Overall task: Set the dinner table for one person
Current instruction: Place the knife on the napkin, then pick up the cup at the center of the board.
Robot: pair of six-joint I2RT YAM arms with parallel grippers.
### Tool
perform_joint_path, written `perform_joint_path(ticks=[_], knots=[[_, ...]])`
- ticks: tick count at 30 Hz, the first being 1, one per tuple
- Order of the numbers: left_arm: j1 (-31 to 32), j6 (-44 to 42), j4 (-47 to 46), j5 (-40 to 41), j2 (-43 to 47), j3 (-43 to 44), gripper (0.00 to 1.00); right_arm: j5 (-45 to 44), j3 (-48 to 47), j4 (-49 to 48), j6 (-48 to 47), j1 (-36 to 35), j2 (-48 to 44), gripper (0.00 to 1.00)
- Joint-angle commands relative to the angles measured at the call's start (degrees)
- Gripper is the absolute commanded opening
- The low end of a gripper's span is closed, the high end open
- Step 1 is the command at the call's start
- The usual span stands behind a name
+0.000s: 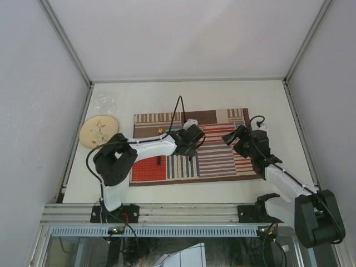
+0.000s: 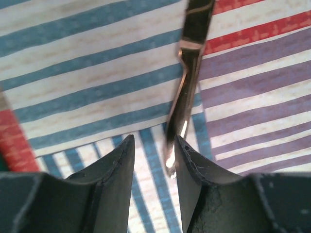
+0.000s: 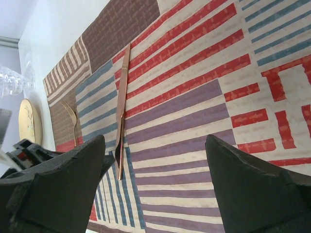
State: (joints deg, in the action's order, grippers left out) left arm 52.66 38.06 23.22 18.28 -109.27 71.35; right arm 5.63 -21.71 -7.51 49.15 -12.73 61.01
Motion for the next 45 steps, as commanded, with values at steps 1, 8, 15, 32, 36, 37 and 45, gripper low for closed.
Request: perform_joint_path(ticks=[1, 8, 15, 32, 36, 37, 45], knots=[[0.2, -0.8, 1.6, 8.2, 9.7, -3.3, 0.44, -0.8, -3.2, -1.9, 0.4, -1.9, 1.3, 0.84], [-0.5, -2.4, 2.8, 14.0, 22.9, -6.2, 0.51, -3.1, -8.3, -0.4, 0.7, -9.9, 7.3, 0.83], [-8.2, -3.2, 2.3, 10.4, 36.4, -11.0, 0.53, -5.0, -21.3, 7.9, -0.3, -17.6, 20.5, 0.89], [-39.5, 3.1, -4.6, -8.3, 44.0, -25.7, 0.52, -11.9, -26.8, 8.1, -4.6, -33.1, 19.1, 0.90], [-40.1, 3.4, -5.6, -8.3, 41.9, -25.8, 0.51, -15.2, -30.3, 16.4, -4.3, -32.6, 20.8, 0.89], [-40.2, 3.4, -5.9, -8.6, 41.8, -25.7, 0.51, -14.5, -31.6, 17.8, -4.7, -32.1, 21.9, 0.89], [-40.4, -1.0, -5.9, -9.6, 41.3, -23.2, 0.52, -5.3, -37.1, 23.1, -4.2, -28.2, 32.4, 0.86]])
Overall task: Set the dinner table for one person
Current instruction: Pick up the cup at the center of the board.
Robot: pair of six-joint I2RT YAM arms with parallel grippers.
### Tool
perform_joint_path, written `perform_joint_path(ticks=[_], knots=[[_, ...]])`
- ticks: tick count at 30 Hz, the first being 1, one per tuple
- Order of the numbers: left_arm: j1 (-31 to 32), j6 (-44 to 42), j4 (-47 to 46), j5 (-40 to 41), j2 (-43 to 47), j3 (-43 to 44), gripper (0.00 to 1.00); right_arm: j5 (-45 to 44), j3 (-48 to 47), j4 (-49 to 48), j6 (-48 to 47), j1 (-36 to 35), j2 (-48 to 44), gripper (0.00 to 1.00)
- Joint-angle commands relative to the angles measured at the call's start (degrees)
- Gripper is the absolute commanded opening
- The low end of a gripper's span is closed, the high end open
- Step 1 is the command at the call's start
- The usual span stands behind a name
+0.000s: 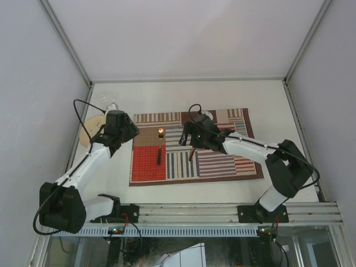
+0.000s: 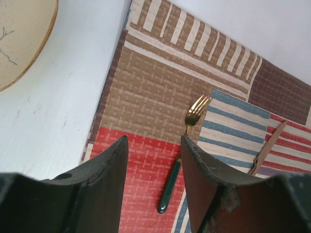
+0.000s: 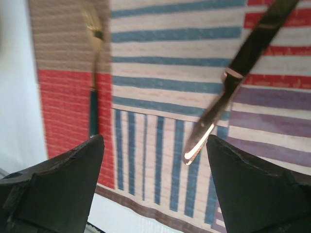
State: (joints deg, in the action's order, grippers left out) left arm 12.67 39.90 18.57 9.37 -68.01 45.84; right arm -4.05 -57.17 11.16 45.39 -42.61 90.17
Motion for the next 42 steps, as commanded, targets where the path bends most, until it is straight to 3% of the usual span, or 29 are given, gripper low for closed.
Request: perform_joint_path(ticks=[1, 9, 23, 30, 42], knots=[[-0.7, -4.2, -0.2, -0.1, -1.0, 3.5, 0.51, 5.0, -2.2, 4.5, -0.4, 1.8, 3.9, 0.86], [-3.9, -3.2, 4.0, 8.9, -11.5, 14.8, 0.48, 5.7, -2.8, 4.9, -0.1, 1.4, 3.8, 0.86], [-13.9, 5.5, 6.5, 0.5, -26.6, 33.1, 0.47, 4.6, -6.1, 10.8, -0.3, 1.7, 2.8, 0.86], [-20.6, 9.7, 10.7, -10.0, -37.2, 44.8, 0.44, 4.1, -3.0, 10.1, 1.2, 0.3, -0.1, 0.85], [-24.2, 9.7, 15.8, -6.3, -42.8, 51.2, 0.43, 5.4, 1.5, 7.3, 0.9, 0.6, -2.9, 0.85]])
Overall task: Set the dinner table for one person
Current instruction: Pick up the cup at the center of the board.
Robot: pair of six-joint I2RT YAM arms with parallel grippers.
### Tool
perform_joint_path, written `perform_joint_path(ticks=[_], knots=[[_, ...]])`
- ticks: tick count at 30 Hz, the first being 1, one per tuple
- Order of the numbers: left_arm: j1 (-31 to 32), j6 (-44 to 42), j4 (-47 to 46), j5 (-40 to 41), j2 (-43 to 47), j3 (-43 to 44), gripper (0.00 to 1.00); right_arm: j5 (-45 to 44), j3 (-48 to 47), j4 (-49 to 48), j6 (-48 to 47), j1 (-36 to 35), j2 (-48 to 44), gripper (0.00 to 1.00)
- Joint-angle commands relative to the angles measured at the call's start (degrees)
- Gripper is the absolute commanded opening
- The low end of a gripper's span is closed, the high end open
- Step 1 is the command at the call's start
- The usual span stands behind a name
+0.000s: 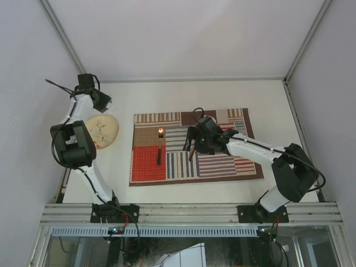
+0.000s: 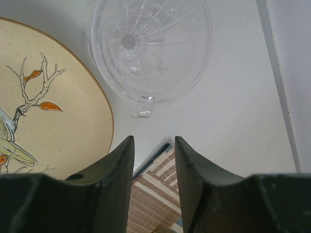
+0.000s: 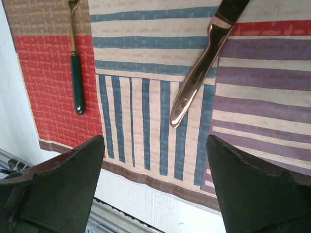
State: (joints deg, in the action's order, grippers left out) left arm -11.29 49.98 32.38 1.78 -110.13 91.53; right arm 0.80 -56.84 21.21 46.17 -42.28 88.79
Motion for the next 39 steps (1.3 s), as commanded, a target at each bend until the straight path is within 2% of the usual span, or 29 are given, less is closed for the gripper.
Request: perform_joint_path(ticks=[1, 8, 30, 39], knots=[[-0.4, -0.4, 2.6, 1.8, -1.0, 6.0, 0.43, 0.8, 1.8, -3.2, 0.2, 0.3, -1.5, 0.85], [-1.0, -0.1, 5.5, 4.2, -3.0, 10.0, 0.44, 2.5, 3.8, -5.3, 0.2, 0.7, -1.4, 0.86], [-1.1, 4.6, 6.6, 6.1, -7.2, 9.0, 0.43, 4.0, 6.6, -5.4, -0.8, 3.0, -4.2, 0.86], [-1.1, 4.0, 7.4, 7.2, -9.0, 12.3, 0.44, 4.4, 7.4, -6.0, -0.4, 3.0, -4.5, 0.86]])
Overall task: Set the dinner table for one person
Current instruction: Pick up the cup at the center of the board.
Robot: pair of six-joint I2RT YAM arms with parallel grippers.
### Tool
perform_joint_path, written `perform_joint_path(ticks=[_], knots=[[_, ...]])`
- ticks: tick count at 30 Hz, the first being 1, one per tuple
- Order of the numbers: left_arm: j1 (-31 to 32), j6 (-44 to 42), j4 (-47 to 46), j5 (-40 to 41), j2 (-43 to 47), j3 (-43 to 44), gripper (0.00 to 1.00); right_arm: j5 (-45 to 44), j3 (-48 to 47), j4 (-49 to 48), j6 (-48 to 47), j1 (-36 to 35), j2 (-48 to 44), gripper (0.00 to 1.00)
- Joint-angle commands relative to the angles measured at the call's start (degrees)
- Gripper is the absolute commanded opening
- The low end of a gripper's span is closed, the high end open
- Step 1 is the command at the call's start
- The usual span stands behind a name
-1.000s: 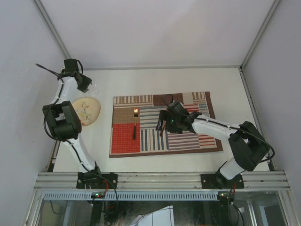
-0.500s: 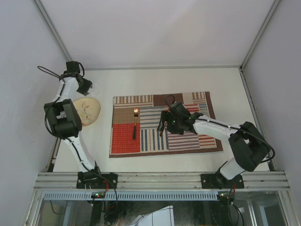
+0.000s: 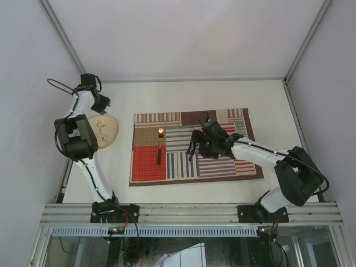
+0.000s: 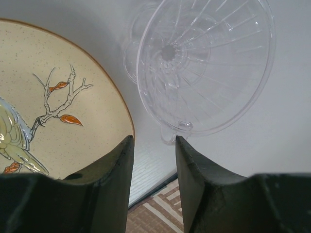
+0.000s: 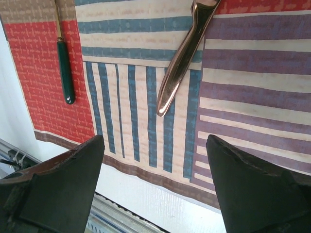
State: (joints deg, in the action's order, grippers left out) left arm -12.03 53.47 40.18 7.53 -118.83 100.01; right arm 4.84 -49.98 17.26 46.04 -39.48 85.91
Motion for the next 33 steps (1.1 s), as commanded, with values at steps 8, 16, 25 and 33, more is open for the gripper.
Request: perform_joint_path(ticks=[8, 16, 25, 33], knots=[[-0.4, 1.4, -2.6, 0.3, 3.4, 0.8, 0.44, 1.5, 0.5, -3.3, -0.1, 0.2, 0.4, 0.86], [-0.4, 1.8, -2.4, 0.3, 4.4, 1.0, 0.44, 2.6, 0.6, -4.0, -0.1, 0.2, 1.4, 0.86], [-0.4, 3.5, -0.7, 1.4, 2.2, 4.6, 0.44, 3.7, 0.6, -3.8, -1.0, 1.1, 1.7, 0.86], [-0.4, 6.3, -1.0, 2.9, 1.5, 4.5, 0.44, 4.4, 0.9, -4.0, -1.1, 1.3, 1.4, 0.86]])
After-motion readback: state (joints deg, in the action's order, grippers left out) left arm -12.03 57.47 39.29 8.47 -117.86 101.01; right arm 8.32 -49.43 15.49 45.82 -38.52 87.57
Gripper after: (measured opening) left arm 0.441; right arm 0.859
